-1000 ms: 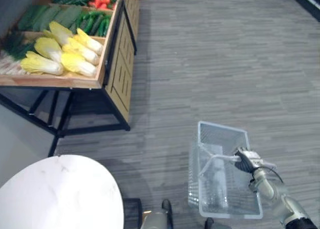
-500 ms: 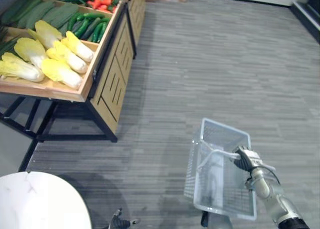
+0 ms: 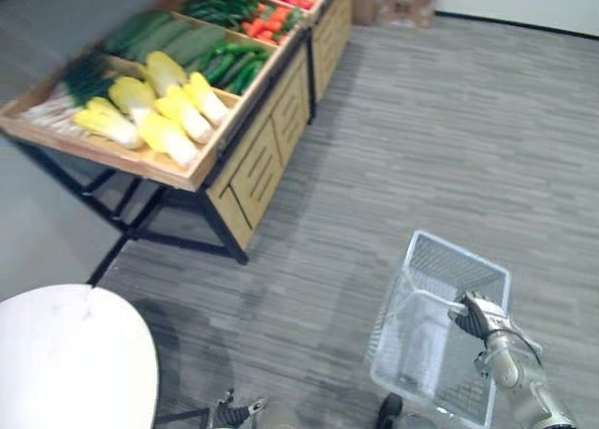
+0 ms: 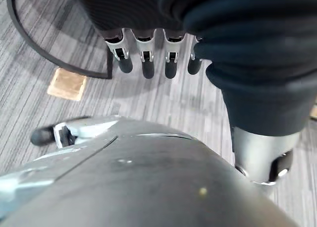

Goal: Pick vegetable in the basket

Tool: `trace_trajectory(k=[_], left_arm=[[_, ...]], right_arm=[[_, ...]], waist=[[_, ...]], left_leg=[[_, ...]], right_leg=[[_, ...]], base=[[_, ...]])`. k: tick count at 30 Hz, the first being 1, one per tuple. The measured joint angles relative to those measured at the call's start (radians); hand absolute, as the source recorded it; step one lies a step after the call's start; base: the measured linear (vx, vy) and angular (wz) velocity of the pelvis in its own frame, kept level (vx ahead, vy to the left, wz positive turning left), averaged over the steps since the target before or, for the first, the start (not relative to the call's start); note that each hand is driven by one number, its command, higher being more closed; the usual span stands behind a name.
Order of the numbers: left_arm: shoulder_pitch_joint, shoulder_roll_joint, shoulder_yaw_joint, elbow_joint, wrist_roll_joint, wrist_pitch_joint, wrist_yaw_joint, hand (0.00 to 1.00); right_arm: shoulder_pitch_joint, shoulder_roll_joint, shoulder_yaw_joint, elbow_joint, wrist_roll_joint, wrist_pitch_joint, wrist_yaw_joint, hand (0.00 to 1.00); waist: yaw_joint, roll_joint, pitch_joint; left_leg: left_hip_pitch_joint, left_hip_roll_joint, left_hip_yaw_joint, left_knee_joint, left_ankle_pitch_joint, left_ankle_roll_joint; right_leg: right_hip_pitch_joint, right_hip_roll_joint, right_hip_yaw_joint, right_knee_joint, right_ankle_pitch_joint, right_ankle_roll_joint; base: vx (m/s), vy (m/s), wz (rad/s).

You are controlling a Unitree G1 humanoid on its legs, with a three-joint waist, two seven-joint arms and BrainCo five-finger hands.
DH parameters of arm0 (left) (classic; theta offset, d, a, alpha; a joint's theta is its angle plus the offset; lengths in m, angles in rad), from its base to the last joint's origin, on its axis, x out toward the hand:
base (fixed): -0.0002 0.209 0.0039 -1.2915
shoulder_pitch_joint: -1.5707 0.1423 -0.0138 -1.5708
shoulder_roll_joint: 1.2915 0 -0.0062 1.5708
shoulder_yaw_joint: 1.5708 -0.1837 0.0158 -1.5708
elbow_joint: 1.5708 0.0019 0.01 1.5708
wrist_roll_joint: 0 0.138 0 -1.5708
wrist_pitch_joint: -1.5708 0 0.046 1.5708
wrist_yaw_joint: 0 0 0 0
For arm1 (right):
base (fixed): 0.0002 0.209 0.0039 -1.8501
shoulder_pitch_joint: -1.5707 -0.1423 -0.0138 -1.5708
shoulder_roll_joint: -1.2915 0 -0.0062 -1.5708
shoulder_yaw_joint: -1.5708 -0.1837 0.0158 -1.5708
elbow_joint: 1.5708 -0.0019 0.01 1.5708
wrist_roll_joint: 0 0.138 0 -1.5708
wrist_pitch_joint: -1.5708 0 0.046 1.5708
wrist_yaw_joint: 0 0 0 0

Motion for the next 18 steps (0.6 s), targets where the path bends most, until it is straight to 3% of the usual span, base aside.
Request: trace_trajectory(k=[1, 2, 3, 5, 6, 7, 9, 11, 14, 15, 16, 17, 18], left_arm=[[0.0, -0.004, 0.001, -0.01, 0.0, 0.0, 0.001, 0.0], [0.001, -0.01, 0.004, -0.015, 0.001, 0.001, 0.005, 0.0], [0.002, -0.018, 0.013, -0.012, 0.002, 0.003, 0.006, 0.0], [0.008, -0.028, 0.019, -0.006, 0.006, 0.003, 0.006, 0.0], [0.009, -0.028, 0.03, -0.007, 0.007, 0.003, 0.008, 0.0], [0.007, -0.017, 0.033, -0.013, 0.008, 0.002, 0.01, 0.0], [0.007, -0.007, 0.047, -0.016, 0.01, 0.004, 0.01, 0.0], [0.018, -0.011, 0.063, -0.013, 0.01, 0.004, 0.01, 0.0], [0.02, -0.015, 0.059, 0.019, 0.014, 0.005, 0.011, 0.0], [0.02, -0.021, 0.057, 0.032, 0.017, 0.008, 0.014, 0.0], [0.027, -0.015, 0.046, 0.035, 0.019, 0.018, 0.016, 0.0], [0.034, -0.009, 0.033, 0.032, 0.02, 0.018, 0.016, 0.0], [0.046, 0.006, 0.016, 0.032, 0.019, 0.02, 0.017, 0.0]], right_arm=[[0.0, 0.001, 0.0, 0.001, 0.001, 0.001, 0.0, 1.0], [-0.002, 0.001, -0.001, 0.002, 0.001, 0.002, 0.0, 1.0], [-0.004, 0.0, -0.007, 0.002, -0.002, 0.003, 0.0, 1.0], [-0.007, -0.001, -0.025, 0.003, -0.003, 0.003, -0.001, 1.0], [-0.018, 0.012, -0.036, 0.015, -0.002, 0.004, -0.003, 1.0], [-0.026, 0.021, -0.036, 0.024, 0.0, 0.004, -0.005, 1.0], [-0.053, 0.021, -0.035, 0.036, -0.001, 0.003, -0.005, 1.0], [-0.085, 0.021, -0.025, 0.04, 0.0, 0.001, -0.005, 1.0], [-0.119, 0.03, 0.005, 0.041, 0.002, -0.025, -0.006, 1.0], [-0.117, 0.042, 0.005, 0.045, 0.0, -0.027, -0.008, 1.0], [-0.104, 0.048, 0.005, 0.058, 0.0, -0.025, -0.008, 1.0], [-0.099, 0.054, 0.005, 0.062, 0.001, -0.022, -0.008, 1.0], [-0.087, 0.07, 0.005, 0.069, 0.0, -0.016, -0.008, 1.0]], waist=[[0.002, 0.002, 0.0], [0.005, 0.005, 0.0], [0.013, 0.01, -0.003], [0.032, 0.025, -0.008], [0.042, 0.021, -0.004], [0.04, -0.005, 0.006], [0.058, -0.029, 0.014], [0.061, -0.03, 0.014], [0.078, -0.035, 0.014], [0.082, -0.041, 0.014], [0.081, -0.048, 0.016], [0.081, -0.043, 0.012], [0.07, -0.062, 0.013]], left_leg=[[-0.01, -0.016, 0.035, -0.05, -0.007, 0.002], [-0.018, -0.058, 0.077, -0.207, 0.003, -0.006], [-0.012, -0.107, 0.071, -0.385, 0.048, -0.013], [0.005, -0.149, 0.04, -0.574, 0.137, -0.014], [0.017, -0.167, 0.022, -0.589, 0.196, 0.02], [0.01, -0.194, 0.016, -0.555, 0.175, 0.034], [-0.009, -0.213, 0.019, -0.457, 0.117, 0.058], [-0.002, -0.224, 0.028, -0.413, 0.084, 0.072], [0.024, -0.229, 0.056, -0.414, 0.035, 0.063], [0.045, -0.24, 0.071, -0.431, 0.011, 0.065], [0.081, -0.251, 0.08, -0.464, 0.009, 0.066], [0.102, -0.257, 0.086, -0.483, 0.008, 0.067], [0.139, -0.276, 0.098, -0.504, 0.001, 0.079]], right_leg=[[0.007, -0.001, -0.018, -0.011, 0.009, 0.003], [0.013, -0.002, -0.054, -0.021, 0.018, 0.017], [0.016, -0.001, -0.075, -0.021, 0.021, 0.021], [0.02, 0.003, -0.086, -0.02, 0.016, 0.04], [0.038, 0.001, -0.085, -0.028, 0.011, 0.064], [0.061, -0.012, -0.078, -0.045, 0.012, 0.066], [0.098, -0.031, -0.046, -0.068, 0.019, 0.077], [0.125, -0.05, -0.014, -0.073, 0.033, 0.099], [0.113, -0.083, 0.031, -0.035, 0.036, 0.124], [0.075, -0.113, 0.056, 0.066, 0.013, 0.157], [0.007, -0.161, 0.097, 0.23, 0.006, 0.161], [-0.038, -0.191, 0.122, 0.33, 0.012, 0.151], [-0.119, -0.246, 0.163, 0.509, 0.056, 0.087]], base=[[0.11, 0.032, 0.85], [0.14, 0.078, 0.72], [0.2, 0.132, 0.63], [0.2, 0.169, 0.26], [0.25, 0.185, 0.42], [0.3, 0.197, 0.5], [0.29, 0.152, 0.34], [0.18, 0.085, 0.0], [0.1, 0.054, -0.3], [0.1, 0.12, -0.22], [0.11, 0.137, -0.23], [0.14, 0.168, -0.16], [0.13, 0.128, -0.1]])
